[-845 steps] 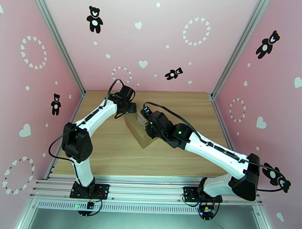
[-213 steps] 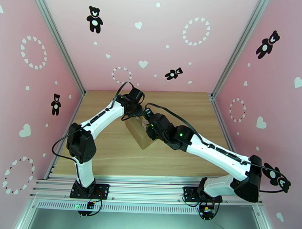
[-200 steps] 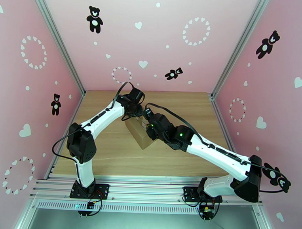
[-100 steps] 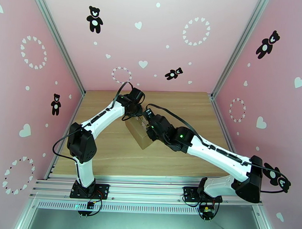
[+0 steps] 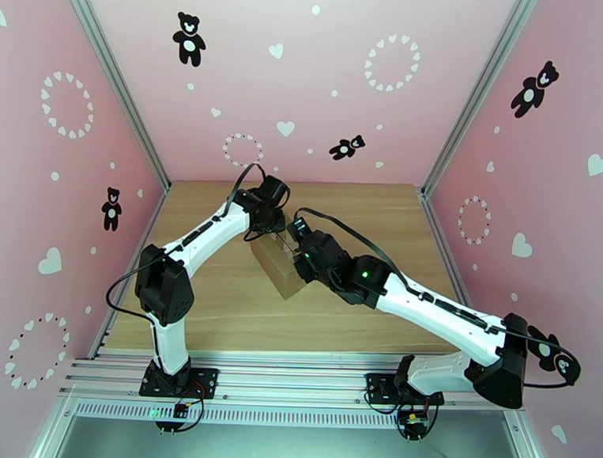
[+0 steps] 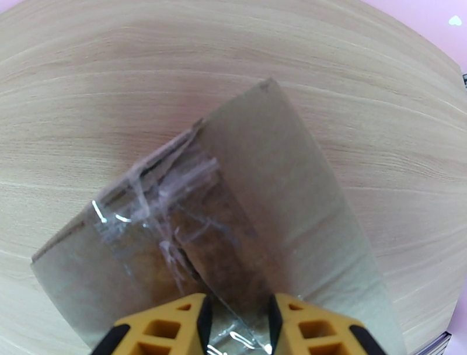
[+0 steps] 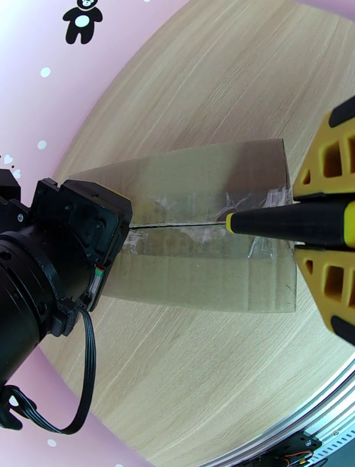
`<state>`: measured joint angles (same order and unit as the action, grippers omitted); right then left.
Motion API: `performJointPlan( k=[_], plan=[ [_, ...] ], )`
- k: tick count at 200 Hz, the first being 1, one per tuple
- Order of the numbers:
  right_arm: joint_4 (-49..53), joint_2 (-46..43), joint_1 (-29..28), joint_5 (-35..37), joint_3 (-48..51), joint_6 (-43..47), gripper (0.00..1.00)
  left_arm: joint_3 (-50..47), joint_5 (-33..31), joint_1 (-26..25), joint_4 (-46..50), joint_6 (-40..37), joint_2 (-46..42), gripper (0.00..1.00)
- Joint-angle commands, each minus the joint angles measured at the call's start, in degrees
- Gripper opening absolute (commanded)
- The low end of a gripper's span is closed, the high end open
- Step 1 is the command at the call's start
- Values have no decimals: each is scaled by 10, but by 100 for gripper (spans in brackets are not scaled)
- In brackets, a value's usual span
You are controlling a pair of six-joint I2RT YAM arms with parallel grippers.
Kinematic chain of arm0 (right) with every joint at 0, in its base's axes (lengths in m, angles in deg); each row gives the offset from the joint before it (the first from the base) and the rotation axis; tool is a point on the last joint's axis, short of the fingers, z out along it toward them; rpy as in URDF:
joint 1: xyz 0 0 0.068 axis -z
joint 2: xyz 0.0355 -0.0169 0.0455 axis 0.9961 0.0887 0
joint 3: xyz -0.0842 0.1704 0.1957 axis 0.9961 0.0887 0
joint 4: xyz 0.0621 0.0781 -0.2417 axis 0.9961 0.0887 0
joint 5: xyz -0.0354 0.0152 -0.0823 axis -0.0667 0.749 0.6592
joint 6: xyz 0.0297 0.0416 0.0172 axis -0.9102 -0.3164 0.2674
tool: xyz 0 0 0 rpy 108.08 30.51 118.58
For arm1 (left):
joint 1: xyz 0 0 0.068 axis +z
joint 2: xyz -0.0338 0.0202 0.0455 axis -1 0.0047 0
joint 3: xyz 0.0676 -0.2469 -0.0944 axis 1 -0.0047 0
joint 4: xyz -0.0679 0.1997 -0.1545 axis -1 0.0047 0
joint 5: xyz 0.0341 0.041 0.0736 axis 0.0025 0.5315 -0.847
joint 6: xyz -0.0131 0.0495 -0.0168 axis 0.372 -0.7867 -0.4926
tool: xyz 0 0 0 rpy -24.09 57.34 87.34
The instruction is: Unpack the express box
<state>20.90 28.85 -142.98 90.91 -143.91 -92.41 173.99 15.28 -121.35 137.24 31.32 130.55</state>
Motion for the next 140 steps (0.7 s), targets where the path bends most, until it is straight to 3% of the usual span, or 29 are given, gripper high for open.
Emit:
performJointPlan(
  k=[1, 140],
  plan=[
    [85, -31, -7, 2, 10, -6, 0, -14, -25, 17, 38, 9, 47, 35],
    [81, -32, -7, -4, 50, -27, 0, -24, -32, 19, 34, 20, 46, 35]
  ],
)
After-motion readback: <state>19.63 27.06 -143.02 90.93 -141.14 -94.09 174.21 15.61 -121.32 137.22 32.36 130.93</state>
